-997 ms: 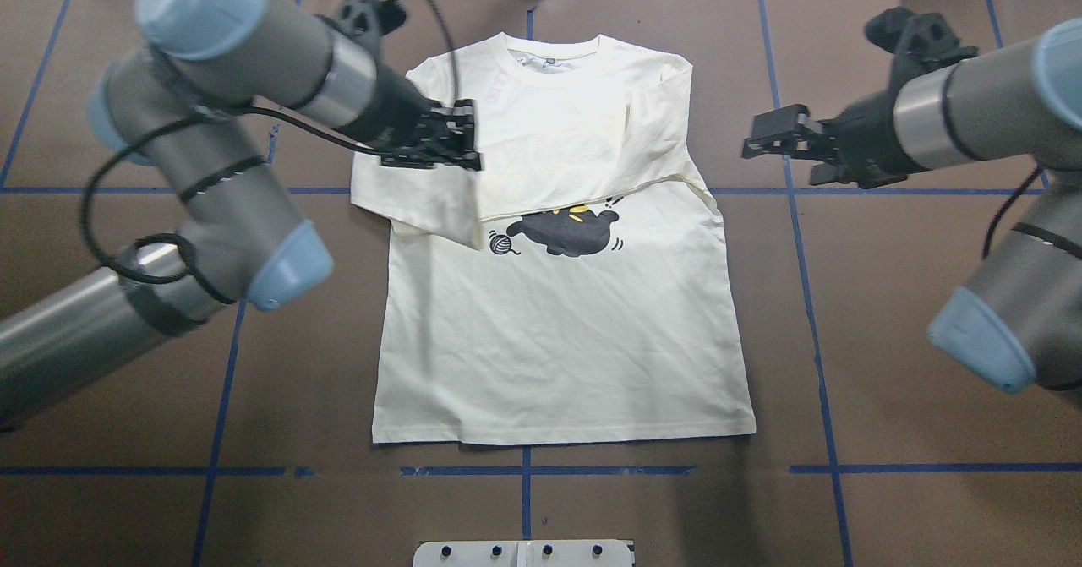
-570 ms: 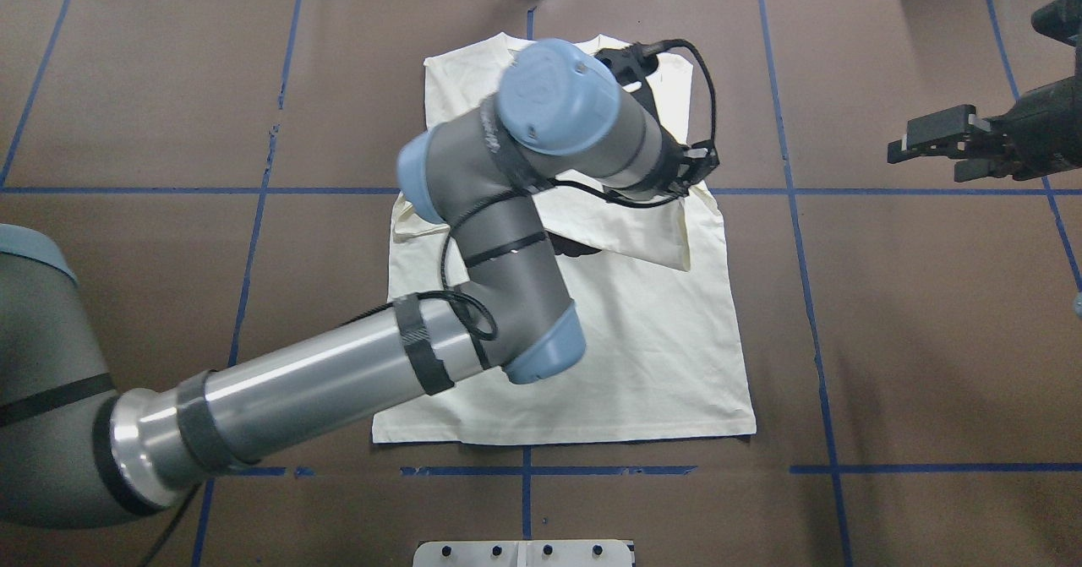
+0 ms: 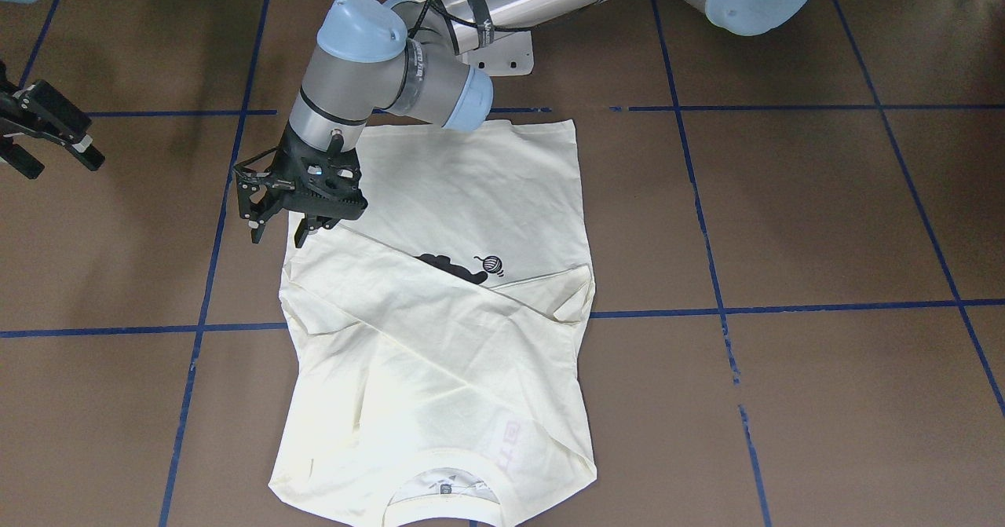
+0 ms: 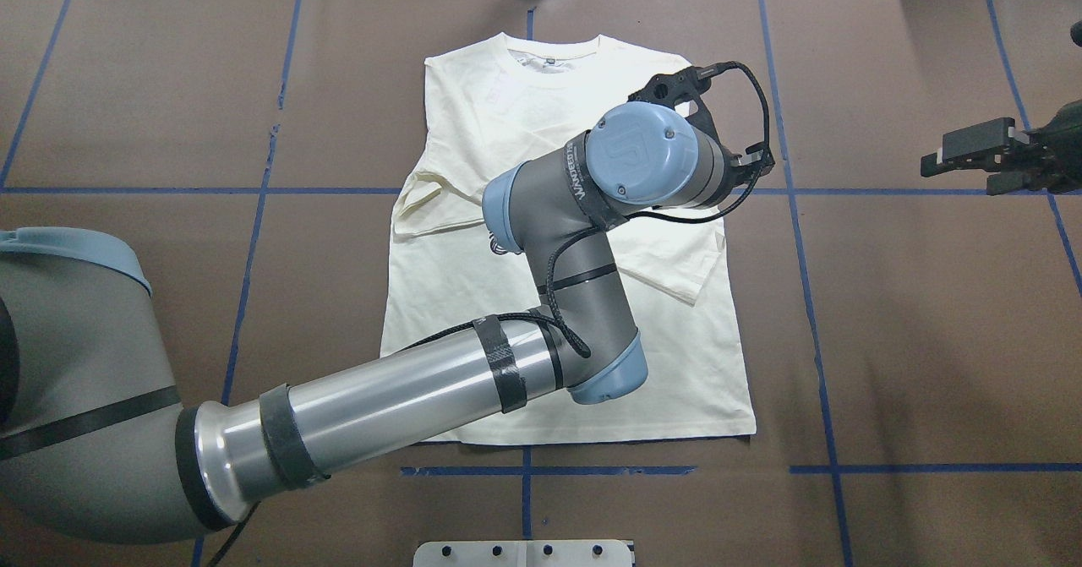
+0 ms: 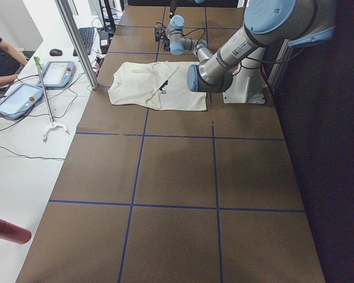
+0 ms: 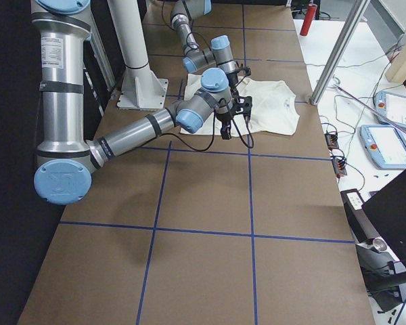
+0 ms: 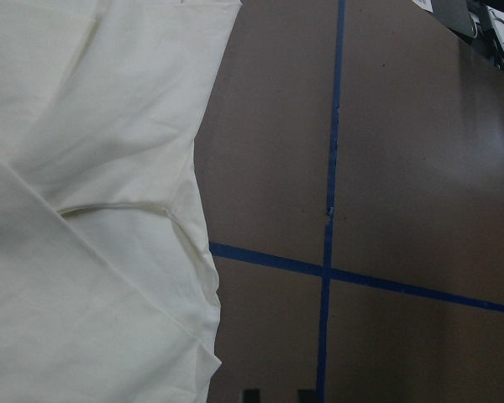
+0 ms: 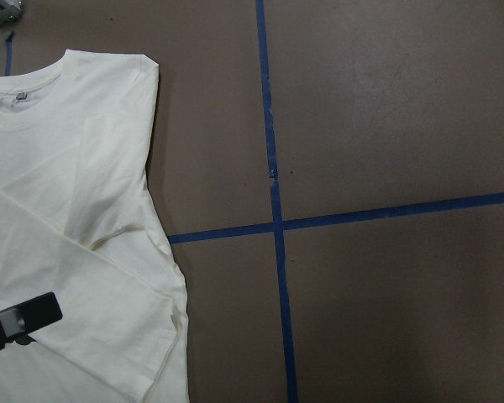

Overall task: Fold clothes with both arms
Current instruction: 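Carry the other sleeve across the shirt with the left gripper while the right gripper withdraws, then release the sleeve with the left gripper while the right gripper moves to the hem corner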

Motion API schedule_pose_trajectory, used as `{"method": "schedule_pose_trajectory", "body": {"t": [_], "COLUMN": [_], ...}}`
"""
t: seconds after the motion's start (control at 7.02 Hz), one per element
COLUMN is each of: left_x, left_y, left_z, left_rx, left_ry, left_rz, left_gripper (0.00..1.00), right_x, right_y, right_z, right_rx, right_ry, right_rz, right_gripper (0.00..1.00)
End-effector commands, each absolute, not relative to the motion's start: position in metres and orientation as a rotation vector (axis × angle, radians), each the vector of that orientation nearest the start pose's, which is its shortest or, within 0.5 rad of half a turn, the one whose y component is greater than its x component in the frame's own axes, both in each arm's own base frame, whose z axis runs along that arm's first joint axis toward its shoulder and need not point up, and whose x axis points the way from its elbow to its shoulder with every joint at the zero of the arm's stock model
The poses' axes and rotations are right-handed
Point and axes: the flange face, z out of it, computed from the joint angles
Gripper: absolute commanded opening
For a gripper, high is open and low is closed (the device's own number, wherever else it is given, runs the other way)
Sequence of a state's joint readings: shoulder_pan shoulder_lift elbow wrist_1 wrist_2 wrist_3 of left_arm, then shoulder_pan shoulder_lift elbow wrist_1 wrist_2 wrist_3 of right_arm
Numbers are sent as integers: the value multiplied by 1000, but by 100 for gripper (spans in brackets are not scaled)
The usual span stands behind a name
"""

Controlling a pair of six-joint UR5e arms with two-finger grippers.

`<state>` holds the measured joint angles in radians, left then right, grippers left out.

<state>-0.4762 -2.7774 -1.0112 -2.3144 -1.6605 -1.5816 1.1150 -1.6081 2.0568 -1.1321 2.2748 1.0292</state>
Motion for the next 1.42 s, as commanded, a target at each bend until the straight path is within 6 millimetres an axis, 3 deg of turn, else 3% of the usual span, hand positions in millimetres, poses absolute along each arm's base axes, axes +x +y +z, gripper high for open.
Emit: {"method": "schedule_pose_trajectory", "body": {"t": [0.0, 0.14, 0.28, 0.43, 0.57, 0.71, 0.85, 1.0, 1.28], "left_x": [582, 523, 483, 436, 406, 397, 391, 391, 391], "left_y": [-476, -462, -461, -453, -443, -448, -451, -450, -450], "left_z": [73, 104, 136, 169, 194, 206, 206, 203, 205], "left_rx": [269, 271, 278, 294, 228, 210, 221, 217, 209], "left_ry": [1398, 1352, 1311, 1291, 1287, 1273, 1276, 1283, 1282], "left_rz": [-353, -373, -406, -353, -293, -251, -250, -255, -265], "left_gripper": [83, 83, 83, 81, 79, 79, 81, 83, 84], "right_x": [-189, -222, -262, -299, -346, -385, -405, -421, -441], "right_y": [-428, -415, -392, -359, -314, -274, -244, -218, -186], "right_z": [377, 370, 365, 350, 337, 341, 362, 367, 384], "right_rx": [99, 56, 22, 3, 0, 50, 42, 28, 40], "right_ry": [-1110, -1116, -1103, -1108, -1110, -1081, -998, -972, -866], "right_rz": [240, 298, 331, 367, 392, 413, 466, 510, 580], "right_gripper": [100, 100, 100, 100, 99, 96, 91, 88, 84]}}
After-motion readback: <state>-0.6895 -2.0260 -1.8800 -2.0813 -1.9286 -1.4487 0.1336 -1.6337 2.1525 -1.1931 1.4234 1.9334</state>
